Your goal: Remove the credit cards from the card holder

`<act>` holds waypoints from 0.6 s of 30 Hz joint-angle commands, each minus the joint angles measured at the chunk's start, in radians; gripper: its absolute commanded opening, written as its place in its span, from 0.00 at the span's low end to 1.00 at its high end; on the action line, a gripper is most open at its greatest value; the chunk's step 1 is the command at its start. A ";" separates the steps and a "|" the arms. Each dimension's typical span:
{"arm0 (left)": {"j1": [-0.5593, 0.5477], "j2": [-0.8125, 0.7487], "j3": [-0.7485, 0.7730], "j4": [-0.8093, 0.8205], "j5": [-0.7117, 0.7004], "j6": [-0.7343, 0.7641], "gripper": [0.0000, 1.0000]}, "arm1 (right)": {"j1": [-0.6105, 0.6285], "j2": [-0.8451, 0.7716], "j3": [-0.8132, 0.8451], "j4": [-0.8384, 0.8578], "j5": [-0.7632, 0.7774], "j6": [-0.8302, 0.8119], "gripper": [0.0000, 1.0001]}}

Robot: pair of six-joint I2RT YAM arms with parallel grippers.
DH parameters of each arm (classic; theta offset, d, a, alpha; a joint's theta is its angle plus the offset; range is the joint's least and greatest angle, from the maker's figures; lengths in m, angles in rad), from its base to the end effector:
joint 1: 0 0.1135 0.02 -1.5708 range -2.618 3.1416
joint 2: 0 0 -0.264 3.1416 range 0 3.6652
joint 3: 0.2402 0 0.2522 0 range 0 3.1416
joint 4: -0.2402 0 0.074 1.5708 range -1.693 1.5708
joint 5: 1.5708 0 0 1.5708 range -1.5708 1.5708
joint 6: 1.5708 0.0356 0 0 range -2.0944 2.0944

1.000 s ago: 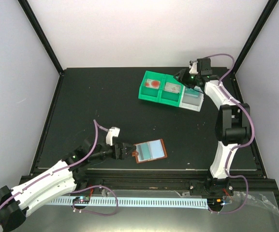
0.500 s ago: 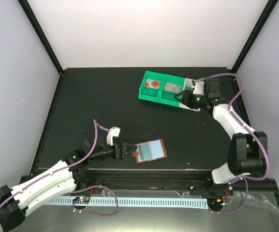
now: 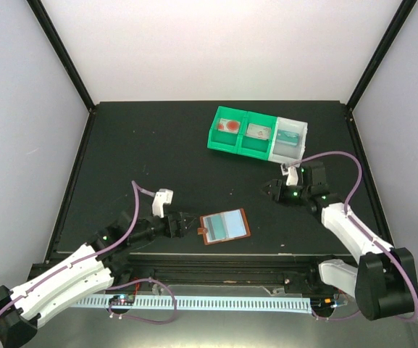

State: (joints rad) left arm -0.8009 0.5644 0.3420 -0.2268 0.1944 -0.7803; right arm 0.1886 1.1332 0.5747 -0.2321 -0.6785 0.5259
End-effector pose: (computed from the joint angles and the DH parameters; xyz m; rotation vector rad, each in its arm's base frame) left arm 0.0975 -0.1105 0.2119 0.1590 2.2203 -1.1443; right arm 0.2111 0.0630 0.2014 0.0596 2.4260 1.1393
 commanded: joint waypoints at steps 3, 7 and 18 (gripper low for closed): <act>0.017 -0.039 0.031 -0.062 -0.089 0.022 0.99 | 0.124 -0.047 -0.093 0.094 0.042 0.047 0.51; 0.034 -0.050 0.019 -0.059 -0.082 0.025 0.99 | 0.257 -0.023 -0.110 0.139 0.088 0.087 0.51; 0.037 -0.094 -0.020 0.005 -0.083 -0.064 0.99 | 0.600 0.119 -0.050 0.202 0.313 0.174 0.38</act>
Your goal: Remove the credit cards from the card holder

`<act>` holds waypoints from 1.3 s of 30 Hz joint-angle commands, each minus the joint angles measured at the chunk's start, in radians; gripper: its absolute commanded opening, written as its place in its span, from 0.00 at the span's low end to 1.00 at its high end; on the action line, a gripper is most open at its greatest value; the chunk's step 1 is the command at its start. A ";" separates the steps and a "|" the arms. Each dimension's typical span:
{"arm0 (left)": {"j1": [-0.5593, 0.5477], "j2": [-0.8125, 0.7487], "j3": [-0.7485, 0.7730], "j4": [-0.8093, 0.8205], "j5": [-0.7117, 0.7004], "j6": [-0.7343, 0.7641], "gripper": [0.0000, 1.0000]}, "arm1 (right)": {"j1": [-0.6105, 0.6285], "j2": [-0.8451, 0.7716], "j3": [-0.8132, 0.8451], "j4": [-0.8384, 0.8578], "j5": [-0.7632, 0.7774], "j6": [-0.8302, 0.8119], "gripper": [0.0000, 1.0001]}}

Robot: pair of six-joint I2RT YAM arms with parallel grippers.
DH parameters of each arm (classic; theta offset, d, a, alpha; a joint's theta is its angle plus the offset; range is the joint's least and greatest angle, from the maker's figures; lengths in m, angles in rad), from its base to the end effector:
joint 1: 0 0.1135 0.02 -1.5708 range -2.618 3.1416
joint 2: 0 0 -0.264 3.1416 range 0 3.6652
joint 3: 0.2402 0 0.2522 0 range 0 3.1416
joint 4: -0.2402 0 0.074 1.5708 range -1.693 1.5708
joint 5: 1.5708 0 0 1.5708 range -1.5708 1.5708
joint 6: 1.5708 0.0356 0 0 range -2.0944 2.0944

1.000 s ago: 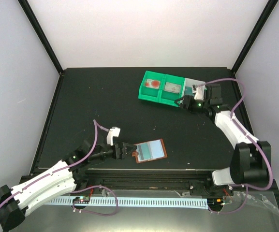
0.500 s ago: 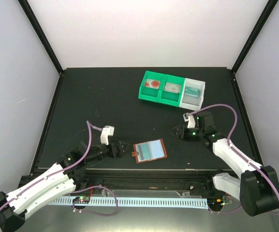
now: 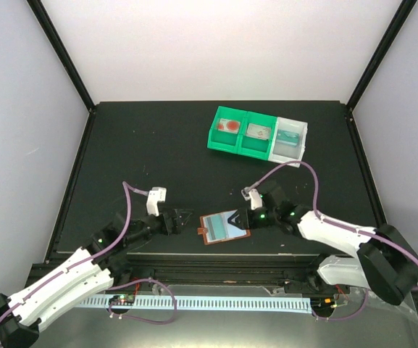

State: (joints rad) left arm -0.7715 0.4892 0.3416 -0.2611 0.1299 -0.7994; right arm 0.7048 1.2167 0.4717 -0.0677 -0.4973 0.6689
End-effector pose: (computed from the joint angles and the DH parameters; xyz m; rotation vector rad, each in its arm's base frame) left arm 0.0960 -0.0998 0.2174 0.0622 2.1628 -1.1032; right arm 0.1578 0.1565 0.1627 -0.3111 2.6076 1.1729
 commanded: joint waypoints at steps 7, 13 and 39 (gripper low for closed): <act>0.008 0.006 -0.027 0.077 0.043 -0.070 0.98 | 0.162 0.172 0.116 0.028 0.251 0.012 0.34; 0.008 0.024 -0.032 0.069 0.074 -0.067 0.96 | 0.190 0.299 0.160 0.037 0.251 0.004 0.27; 0.008 0.399 -0.134 0.520 0.238 -0.160 0.98 | 0.268 0.405 0.060 0.348 0.244 0.164 0.01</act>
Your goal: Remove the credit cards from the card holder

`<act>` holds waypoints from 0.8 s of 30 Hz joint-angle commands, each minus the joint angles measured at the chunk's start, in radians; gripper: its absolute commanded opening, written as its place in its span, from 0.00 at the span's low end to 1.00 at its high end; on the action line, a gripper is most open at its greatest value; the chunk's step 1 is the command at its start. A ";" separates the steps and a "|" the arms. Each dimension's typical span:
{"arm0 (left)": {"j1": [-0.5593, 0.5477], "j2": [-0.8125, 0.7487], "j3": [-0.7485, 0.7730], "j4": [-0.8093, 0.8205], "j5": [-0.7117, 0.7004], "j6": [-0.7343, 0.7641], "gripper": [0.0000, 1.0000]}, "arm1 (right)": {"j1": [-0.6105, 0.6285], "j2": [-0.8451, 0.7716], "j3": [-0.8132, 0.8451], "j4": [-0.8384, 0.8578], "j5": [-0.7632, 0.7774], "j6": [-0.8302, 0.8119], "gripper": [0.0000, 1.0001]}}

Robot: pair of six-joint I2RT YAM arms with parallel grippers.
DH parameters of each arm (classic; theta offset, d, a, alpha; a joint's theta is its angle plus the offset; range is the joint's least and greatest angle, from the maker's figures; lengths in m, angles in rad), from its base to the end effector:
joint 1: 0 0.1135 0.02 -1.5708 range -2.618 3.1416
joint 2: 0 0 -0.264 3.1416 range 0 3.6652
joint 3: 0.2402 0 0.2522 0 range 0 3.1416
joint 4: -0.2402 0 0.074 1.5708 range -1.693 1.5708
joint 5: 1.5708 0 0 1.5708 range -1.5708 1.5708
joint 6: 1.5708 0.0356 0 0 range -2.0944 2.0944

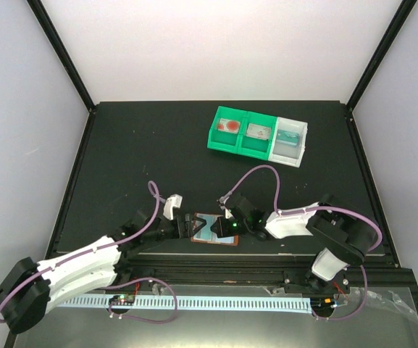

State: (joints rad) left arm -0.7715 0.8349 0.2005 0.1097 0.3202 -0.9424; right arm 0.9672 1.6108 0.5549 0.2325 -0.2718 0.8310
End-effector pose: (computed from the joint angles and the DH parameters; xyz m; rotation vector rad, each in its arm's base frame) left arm 0.1133 -0.1258 0.1583 0.0176 2.3774 -1.2820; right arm 0.1494 0.2335 0.1142 -0.3264 2.6696 1.0529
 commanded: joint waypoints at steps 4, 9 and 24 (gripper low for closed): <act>0.010 0.124 0.042 0.161 0.048 -0.027 0.99 | 0.005 0.001 -0.061 0.066 0.082 -0.032 0.01; 0.032 0.217 0.072 0.198 0.084 -0.041 0.99 | 0.005 0.029 -0.091 0.122 0.081 -0.039 0.01; 0.071 0.276 0.101 0.145 0.056 0.011 0.99 | 0.005 0.029 -0.107 0.139 0.092 -0.055 0.01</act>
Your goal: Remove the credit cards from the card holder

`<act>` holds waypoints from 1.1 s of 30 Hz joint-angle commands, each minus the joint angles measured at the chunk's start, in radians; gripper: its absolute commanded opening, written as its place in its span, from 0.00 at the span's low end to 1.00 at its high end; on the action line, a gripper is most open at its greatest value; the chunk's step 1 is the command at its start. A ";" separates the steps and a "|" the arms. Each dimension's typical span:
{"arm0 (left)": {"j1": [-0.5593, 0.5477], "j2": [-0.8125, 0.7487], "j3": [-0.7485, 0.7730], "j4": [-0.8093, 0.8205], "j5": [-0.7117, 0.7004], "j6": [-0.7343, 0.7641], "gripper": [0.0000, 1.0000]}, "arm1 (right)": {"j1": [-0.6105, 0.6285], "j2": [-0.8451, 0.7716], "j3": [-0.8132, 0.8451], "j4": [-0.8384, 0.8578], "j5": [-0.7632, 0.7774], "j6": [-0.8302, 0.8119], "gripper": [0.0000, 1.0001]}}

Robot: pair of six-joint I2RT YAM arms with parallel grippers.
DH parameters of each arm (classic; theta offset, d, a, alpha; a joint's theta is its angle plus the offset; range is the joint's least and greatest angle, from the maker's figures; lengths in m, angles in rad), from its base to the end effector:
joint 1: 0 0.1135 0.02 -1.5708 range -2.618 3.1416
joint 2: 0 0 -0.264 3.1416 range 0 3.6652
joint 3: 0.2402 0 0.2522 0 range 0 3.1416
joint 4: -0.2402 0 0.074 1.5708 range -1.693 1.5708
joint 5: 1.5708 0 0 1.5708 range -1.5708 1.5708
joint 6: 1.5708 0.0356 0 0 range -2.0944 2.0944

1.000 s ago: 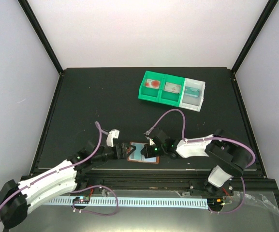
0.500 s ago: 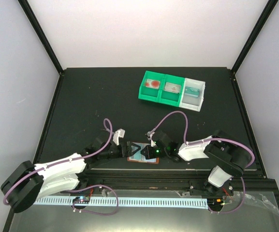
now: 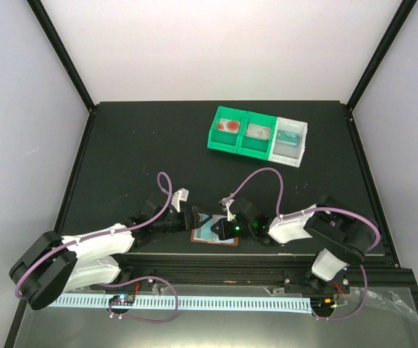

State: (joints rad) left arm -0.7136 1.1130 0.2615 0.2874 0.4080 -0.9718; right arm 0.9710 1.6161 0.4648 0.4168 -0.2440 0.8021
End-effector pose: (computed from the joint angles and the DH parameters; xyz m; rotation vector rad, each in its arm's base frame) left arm 0.1420 -0.1416 0.1485 -0.0382 2.4369 -1.3287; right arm 0.1437 0.2253 0.1052 -0.3576 2.5582 1.0880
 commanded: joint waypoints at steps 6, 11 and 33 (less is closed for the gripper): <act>0.042 0.005 0.040 -0.047 -0.039 0.061 0.99 | 0.001 0.024 -0.024 -0.043 0.068 -0.032 0.01; 0.046 0.040 0.059 -0.017 -0.001 0.074 0.99 | 0.001 0.026 -0.019 -0.045 0.064 -0.035 0.01; 0.048 0.153 0.076 0.030 0.053 0.127 0.98 | 0.001 0.027 -0.021 -0.041 0.063 -0.035 0.01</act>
State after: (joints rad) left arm -0.6712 1.2499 0.2939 0.2958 0.4477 -0.8829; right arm 0.9710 1.6188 0.4641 0.4221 -0.2436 0.7872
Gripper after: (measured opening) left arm 0.987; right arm 0.010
